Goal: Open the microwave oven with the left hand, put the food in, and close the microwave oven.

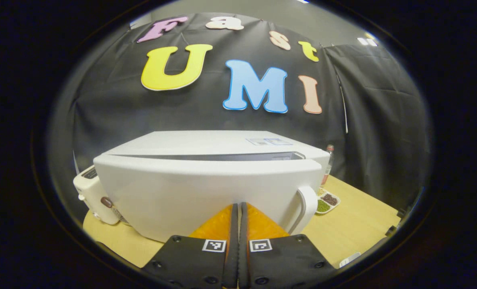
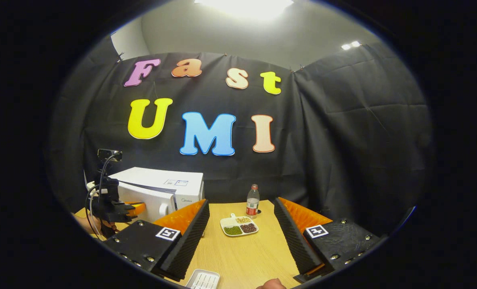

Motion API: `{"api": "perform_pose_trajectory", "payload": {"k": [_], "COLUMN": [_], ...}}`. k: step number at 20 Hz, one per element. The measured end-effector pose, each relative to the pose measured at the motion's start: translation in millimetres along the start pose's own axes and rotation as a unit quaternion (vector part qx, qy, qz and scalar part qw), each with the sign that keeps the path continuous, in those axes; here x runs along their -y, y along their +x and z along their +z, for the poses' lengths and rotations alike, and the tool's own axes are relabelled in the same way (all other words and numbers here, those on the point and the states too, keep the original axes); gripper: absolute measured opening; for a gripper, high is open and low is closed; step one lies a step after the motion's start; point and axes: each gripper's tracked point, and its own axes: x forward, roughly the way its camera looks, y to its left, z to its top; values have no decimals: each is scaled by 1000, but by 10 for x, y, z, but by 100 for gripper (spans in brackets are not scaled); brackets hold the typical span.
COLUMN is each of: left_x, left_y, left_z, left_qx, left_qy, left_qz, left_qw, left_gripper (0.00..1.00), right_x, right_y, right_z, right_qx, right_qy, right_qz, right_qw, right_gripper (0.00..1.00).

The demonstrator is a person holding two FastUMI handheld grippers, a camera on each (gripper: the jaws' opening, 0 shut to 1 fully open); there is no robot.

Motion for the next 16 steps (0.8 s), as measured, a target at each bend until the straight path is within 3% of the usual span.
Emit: {"api": "perform_pose_trajectory", "payload": {"k": [4,7,10,16], "left_x": [-5,-63,11,131], "left_y": [107,209,259,-490], "left_z": [68,100,86,593], "left_qx": [7,10,-11,48], "left_qy": [-25,4,-6,-2], "left_qz": [6,21,27,59], "left_qw": [1000,1000,1000,997], "left_gripper": [7,7,7,7], "right_x": [-87,-184,-264,-308], "right_y": [52,54,63,-7], "right_z": [14,100,119,284], "right_qx": [-2,6,7,31], "right_qy": [-7,-5,-13,-15], "right_qz": [10,22,43,109], "right_qw": [1000,1000,999,993], "right_gripper": [98,98,98,98]}}
